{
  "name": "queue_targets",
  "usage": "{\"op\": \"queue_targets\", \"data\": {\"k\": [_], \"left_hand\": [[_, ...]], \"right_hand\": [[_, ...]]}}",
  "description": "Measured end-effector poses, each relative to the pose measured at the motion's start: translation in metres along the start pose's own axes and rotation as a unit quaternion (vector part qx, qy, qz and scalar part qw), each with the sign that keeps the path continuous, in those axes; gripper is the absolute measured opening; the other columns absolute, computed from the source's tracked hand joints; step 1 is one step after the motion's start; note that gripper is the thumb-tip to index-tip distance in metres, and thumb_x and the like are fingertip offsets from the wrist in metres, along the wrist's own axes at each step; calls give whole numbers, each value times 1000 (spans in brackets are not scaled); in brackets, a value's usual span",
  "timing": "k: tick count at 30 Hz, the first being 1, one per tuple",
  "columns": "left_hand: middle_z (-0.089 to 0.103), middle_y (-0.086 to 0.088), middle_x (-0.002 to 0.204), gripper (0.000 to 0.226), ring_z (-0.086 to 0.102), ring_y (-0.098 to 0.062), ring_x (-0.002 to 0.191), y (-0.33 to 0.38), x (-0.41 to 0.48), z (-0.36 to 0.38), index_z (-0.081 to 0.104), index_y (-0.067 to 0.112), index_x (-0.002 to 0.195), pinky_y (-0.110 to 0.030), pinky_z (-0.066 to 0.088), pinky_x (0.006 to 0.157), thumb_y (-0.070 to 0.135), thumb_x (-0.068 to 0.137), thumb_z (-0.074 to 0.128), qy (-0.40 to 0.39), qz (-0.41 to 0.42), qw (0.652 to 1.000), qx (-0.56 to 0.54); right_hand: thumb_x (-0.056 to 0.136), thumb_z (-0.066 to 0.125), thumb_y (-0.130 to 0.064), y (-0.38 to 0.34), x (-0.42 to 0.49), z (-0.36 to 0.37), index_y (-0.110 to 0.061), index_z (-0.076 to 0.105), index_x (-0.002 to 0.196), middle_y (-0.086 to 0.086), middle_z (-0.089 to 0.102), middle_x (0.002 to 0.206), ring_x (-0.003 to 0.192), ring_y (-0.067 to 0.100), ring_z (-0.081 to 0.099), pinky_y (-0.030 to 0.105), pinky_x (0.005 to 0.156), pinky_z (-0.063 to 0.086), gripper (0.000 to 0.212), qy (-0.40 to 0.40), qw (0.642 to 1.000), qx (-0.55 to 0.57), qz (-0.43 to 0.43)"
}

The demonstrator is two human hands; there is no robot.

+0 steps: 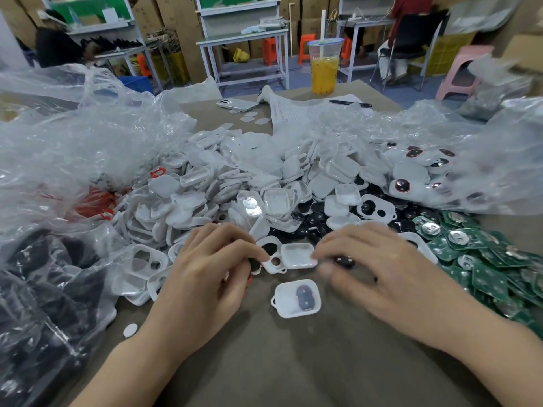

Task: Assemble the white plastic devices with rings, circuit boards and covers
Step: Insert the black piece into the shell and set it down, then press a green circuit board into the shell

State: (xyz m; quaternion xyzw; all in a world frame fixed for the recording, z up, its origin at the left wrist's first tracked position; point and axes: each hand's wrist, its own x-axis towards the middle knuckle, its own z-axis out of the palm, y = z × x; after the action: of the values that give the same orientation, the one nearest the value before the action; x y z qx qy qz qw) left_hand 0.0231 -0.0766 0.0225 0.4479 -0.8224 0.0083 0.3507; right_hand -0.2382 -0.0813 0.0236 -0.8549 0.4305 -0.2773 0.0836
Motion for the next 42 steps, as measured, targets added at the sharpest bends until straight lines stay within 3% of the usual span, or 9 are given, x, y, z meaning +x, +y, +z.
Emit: {"op": "queue_targets", "data": {"k": [3,7,11,16,25,30,34,38,42], "left_hand": [[64,9,96,27,59,-19,91,-4,1,2,74,18,90,-38,46,82,15,95,47,23,-10,1000,5],[63,11,96,26,59,-21,91,-7,3,3,73,19,89,-34,46,82,17,94,48,30,-21,999,0],[63,11,95,27,60,-20,91,-10,3,5,74,19,87,-34,45,84,22,95,48,28,-29,999,-1],[64,12,94,26,61,-18,92,-14,4,5,74,19,85,-36,46,86,22,93,49,36,-42,998,-6],[65,10,92,23,59,-18,90,-16,6,3,76,17,84,-44,49,84,7,87,55,84,-84,993,7],[65,-3,117,31,53,-30,112,-24,7,-8,73,17,111,-45,37,102,22,96,46,138,-184,968,100],[46,-16,151,44,31,-36,145,-36,7,-15,51,19,145,-55,20,120,31,103,46,54,-293,936,188],[58,-21,138,47,36,-42,141,-34,7,-13,53,7,142,-59,27,117,27,100,55,31,-288,940,178],[62,-21,132,40,40,-44,138,-31,7,-15,58,5,136,-60,34,112,21,99,59,41,-278,947,155]], "right_hand": [[96,49,-45,7,5,-3,-29,63,127,-7,63,126,117,22,53,40,102,40,38,102,983,-102,114],[90,28,-67,11,4,-1,-42,35,148,-10,36,155,140,19,31,38,116,23,63,-77,956,-167,228],[90,30,-62,9,6,0,-37,51,137,-9,45,148,134,20,40,37,111,28,57,-65,955,-173,234],[93,44,-48,12,8,2,-26,64,119,-3,60,123,109,27,55,42,94,43,40,-15,956,-186,226],[94,49,-38,17,6,7,-17,71,105,4,69,103,88,33,61,45,79,51,32,78,960,-178,203],[90,55,-35,13,7,7,-19,71,103,3,67,99,88,32,61,45,77,52,27,89,962,-167,196],[92,58,-35,13,7,6,-22,70,105,-2,64,101,91,28,59,42,77,50,23,80,964,-163,195],[91,57,-36,12,9,6,-25,70,103,-7,63,101,97,22,56,31,70,41,21,98,963,-146,203],[91,59,-34,11,14,3,-20,72,101,-3,65,101,97,25,59,36,73,49,21,129,963,-142,191]]}}
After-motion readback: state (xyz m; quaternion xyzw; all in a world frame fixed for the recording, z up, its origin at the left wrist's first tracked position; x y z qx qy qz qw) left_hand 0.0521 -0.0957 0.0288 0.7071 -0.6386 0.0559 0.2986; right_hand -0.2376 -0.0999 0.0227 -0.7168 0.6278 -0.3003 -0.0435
